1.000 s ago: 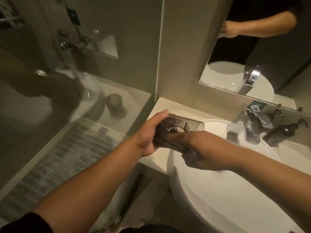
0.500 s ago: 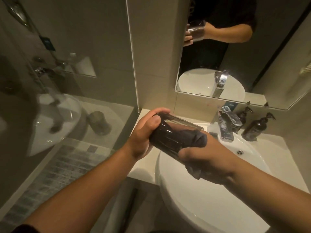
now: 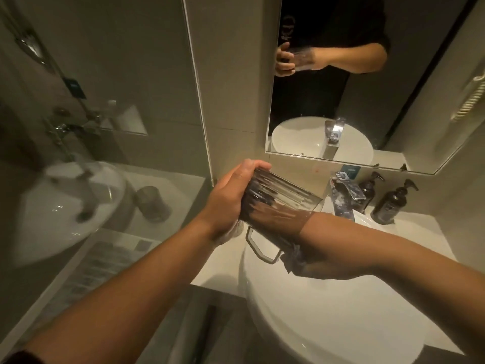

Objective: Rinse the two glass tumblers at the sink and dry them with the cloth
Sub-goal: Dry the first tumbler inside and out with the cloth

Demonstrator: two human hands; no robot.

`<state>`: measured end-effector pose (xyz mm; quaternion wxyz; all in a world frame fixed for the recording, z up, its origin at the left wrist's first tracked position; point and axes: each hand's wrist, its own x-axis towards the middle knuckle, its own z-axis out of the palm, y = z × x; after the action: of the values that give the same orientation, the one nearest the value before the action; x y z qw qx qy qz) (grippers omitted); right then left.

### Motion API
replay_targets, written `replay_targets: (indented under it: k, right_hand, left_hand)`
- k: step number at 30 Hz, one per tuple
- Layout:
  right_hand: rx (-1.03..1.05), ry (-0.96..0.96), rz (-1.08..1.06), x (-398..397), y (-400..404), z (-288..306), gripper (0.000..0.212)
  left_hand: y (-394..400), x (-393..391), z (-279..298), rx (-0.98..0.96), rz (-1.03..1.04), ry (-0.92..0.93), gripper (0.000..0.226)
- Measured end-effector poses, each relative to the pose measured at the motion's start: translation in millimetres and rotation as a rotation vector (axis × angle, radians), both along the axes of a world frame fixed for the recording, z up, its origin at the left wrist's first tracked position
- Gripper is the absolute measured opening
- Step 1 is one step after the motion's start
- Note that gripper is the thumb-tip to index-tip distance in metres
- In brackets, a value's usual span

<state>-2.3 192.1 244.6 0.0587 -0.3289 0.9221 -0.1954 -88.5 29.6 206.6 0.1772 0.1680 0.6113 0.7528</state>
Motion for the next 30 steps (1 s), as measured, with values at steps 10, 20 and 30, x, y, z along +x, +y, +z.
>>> replay_targets:
  k: [10,20,30]
  right_hand:
    - [-0.6,-0.425,-0.305,21,-10,10,0.054]
    - [-1.481,-0.888,-0.089,31,-19,12,0.048]
    - [0.1,0.185,-0.097,17,7,21,0.054]
  left_hand:
    - [2,9,-2,0.041,0.021,0.18,0.036]
    - [-4,21,1,0.102,0.054,0.368,0.041]
    - [-6,12,41,-0.026,-0.217,-0.092,0.053]
